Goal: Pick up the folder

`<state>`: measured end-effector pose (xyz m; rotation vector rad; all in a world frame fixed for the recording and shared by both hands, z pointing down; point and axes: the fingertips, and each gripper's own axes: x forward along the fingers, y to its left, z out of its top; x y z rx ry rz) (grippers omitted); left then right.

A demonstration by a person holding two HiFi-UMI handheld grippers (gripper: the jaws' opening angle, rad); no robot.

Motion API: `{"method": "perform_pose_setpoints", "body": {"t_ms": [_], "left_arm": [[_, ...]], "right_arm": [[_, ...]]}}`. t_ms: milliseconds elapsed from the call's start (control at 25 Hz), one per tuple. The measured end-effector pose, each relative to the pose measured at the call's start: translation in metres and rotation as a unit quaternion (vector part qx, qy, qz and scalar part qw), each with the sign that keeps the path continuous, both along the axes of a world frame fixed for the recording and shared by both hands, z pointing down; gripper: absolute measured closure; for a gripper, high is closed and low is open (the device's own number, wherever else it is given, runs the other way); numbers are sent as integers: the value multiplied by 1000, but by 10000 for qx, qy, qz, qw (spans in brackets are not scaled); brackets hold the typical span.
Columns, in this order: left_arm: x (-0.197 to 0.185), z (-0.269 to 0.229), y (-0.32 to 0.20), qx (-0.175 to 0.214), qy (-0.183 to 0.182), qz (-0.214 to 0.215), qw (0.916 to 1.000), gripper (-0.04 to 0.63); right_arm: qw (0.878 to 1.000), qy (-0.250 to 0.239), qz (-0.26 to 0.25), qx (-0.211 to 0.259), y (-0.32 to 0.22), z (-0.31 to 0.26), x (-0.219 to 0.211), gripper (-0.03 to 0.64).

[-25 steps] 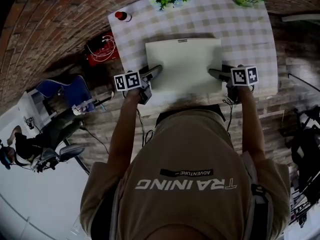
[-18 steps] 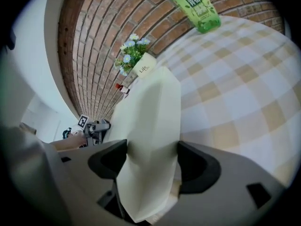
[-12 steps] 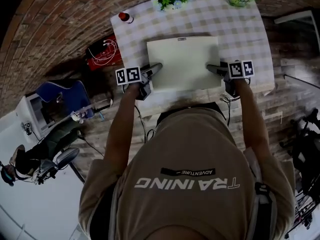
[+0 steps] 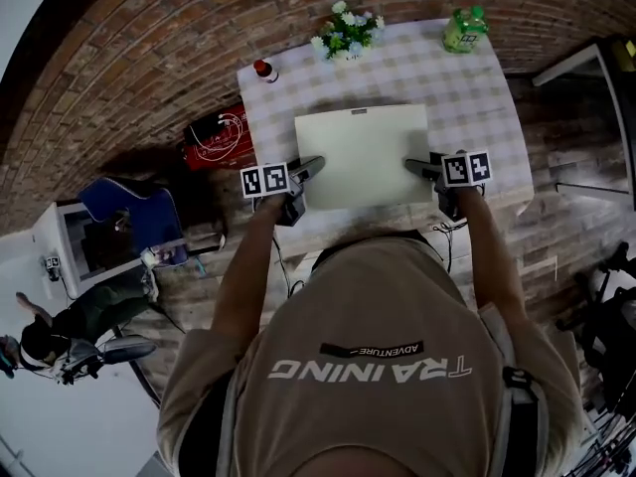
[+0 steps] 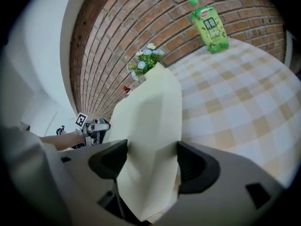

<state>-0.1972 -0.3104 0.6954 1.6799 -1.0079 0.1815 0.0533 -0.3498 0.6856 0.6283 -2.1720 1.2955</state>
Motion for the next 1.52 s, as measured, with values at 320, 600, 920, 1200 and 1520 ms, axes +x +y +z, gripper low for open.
{"method": "perform_pose_setpoints", "body": {"t_ms": [320, 600, 920, 1200, 1520], "left_arm": [[-11, -56, -23, 935, -169, -87, 9954, 270], [-37, -155, -60, 2088, -626, -265, 9756, 270], [-55, -267, -79, 3156, -1250, -334, 9400, 270], [-57, -362, -82, 3979, -1529, -380, 9038, 270], [-53, -424, -88, 4495, -1438, -378, 8808, 270]], "right_arm": [[9964, -72, -30, 845, -22, -56, -10, 318], [9799, -422, -100, 1947, -64, -142, -33, 318], [9483, -1019, -160, 3003, -88, -243, -55, 316], [9080, -1205, -273, 4003, -100, -343, -60, 316], [8615, -1260, -297, 4910, -108, -424, -55, 316]]}}
